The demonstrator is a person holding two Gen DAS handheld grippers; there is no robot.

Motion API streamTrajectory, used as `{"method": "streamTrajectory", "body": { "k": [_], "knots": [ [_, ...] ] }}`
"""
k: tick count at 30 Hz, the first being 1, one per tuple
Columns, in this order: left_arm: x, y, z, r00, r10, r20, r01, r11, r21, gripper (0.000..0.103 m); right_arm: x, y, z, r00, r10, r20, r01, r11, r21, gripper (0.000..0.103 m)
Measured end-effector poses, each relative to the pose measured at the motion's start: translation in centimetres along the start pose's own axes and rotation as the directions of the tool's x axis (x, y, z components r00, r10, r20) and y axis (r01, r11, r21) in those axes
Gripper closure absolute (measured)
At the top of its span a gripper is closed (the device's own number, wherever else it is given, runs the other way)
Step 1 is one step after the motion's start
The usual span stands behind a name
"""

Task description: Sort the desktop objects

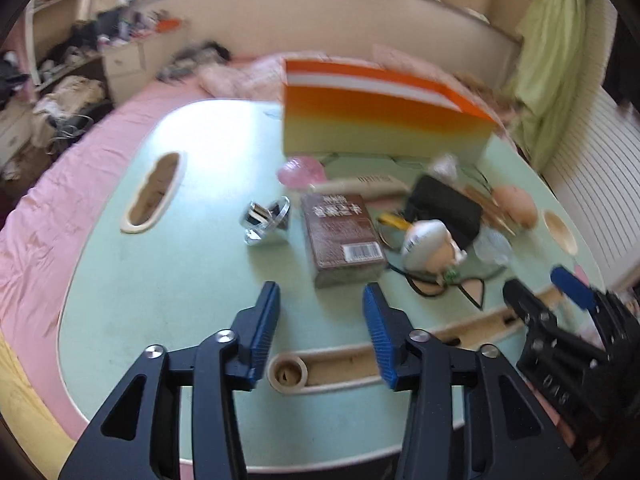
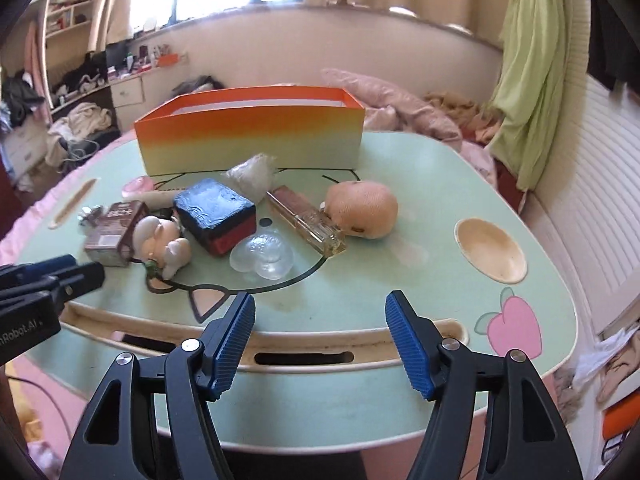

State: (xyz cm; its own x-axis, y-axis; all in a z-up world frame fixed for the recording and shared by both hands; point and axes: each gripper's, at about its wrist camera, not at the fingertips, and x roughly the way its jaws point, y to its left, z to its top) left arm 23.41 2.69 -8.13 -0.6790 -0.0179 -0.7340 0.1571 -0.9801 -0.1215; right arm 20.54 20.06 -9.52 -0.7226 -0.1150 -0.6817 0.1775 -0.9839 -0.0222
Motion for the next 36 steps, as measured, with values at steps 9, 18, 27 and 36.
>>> {"method": "streamTrajectory", "body": {
  "k": [9, 18, 27, 36],
  "knots": [
    [0.4, -1.9, -1.7, 0.995, 0.043, 0.09, -0.051, 0.995, 0.089, 0.017, 0.5, 0.2, -0.6, 0.999, -0.026, 0.048, 0.026, 1.0, 0.007, 0.018],
    [0.4, -1.9, -1.8, 0.993, 0.041, 0.11, -0.052, 0.994, 0.094, 0.015, 0.4, 0.3, -0.2, 0.999, -0.023, 0.042, 0.023, 1.0, 0.005, 0.018],
    [0.3, -1.9, -1.9, 0.993, 0.04, 0.112, -0.051, 0.994, 0.098, 0.015, 0.5, -0.5, -0.2, 0.999, -0.008, 0.036, 0.009, 1.0, -0.008, 0.018],
    [0.2, -1.8, -2.0, 0.993, 0.038, 0.11, -0.049, 0.994, 0.102, 0.014, 0.4, 0.0, -0.2, 0.999, -0.018, 0.037, 0.018, 1.0, 0.004, 0.017]
  ]
}}
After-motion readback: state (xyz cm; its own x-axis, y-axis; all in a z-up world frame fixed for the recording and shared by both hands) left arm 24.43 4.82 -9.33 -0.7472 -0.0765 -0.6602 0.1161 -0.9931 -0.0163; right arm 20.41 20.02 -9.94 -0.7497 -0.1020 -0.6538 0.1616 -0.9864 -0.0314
